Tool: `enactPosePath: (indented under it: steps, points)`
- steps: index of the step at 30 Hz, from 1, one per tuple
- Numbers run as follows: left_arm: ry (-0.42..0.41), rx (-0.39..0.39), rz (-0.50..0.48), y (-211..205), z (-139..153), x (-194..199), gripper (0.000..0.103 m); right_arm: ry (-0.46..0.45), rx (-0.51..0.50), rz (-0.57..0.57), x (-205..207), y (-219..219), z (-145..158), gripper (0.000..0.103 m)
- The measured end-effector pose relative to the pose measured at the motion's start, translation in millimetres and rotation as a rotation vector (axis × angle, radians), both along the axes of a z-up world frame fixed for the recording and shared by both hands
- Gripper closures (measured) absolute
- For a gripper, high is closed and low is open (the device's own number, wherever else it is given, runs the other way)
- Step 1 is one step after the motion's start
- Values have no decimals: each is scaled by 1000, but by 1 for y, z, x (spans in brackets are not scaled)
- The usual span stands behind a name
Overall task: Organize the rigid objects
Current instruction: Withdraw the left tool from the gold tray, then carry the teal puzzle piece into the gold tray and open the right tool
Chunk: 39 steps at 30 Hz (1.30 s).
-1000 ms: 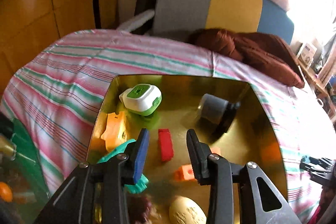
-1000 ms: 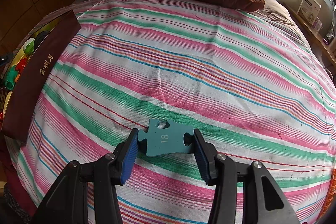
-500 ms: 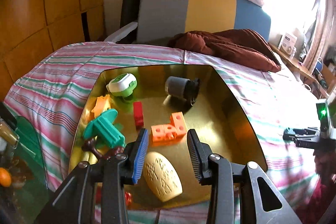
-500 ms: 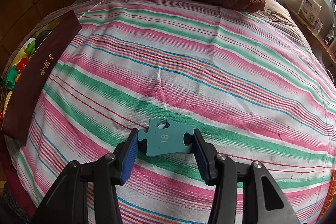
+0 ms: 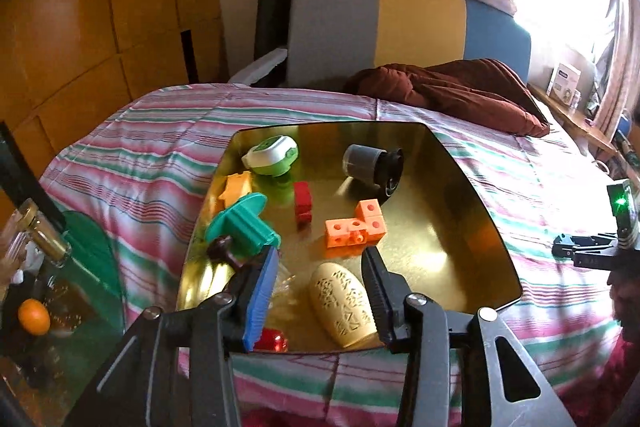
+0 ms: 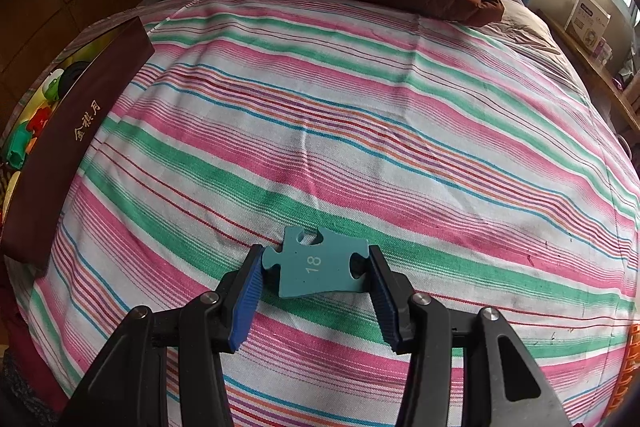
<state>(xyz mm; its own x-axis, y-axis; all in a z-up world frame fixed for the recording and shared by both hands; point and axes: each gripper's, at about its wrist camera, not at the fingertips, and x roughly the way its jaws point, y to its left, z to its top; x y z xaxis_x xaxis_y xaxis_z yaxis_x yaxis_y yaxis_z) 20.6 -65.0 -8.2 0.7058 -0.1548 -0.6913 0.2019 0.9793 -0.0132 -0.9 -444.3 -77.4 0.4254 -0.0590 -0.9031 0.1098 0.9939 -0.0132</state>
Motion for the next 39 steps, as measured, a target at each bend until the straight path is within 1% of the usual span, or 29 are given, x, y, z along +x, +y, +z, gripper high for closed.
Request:
enactPosePath:
  steps: [4,8,11,16,27,31,35,39]
  points:
    - [1,-7,19,9,0,-6,57,1,-15,-9,-1,2,0,53]
    - [1,-10,39,19,-2,-9,56,8,-7,-34,-1,2,1,53]
    - [6,-9,60,27,-4,-8,56,30,-2,-56,0,3,2,53]
    - [13,-21,74,36,-8,-8,56,82,-38,-80,5,11,4,53]
    - [21,-55,106,54,-12,-7,56,104,-69,-100,-1,31,9,53]
    - [14,-60,116,58,-10,-6,56,74,-63,-84,-2,45,18,53]
    - [19,-65,119,60,-12,-5,56,-5,-25,-46,2,68,41,53]
    - [26,-69,127,63,-14,-4,56,-94,39,73,14,113,70,53]
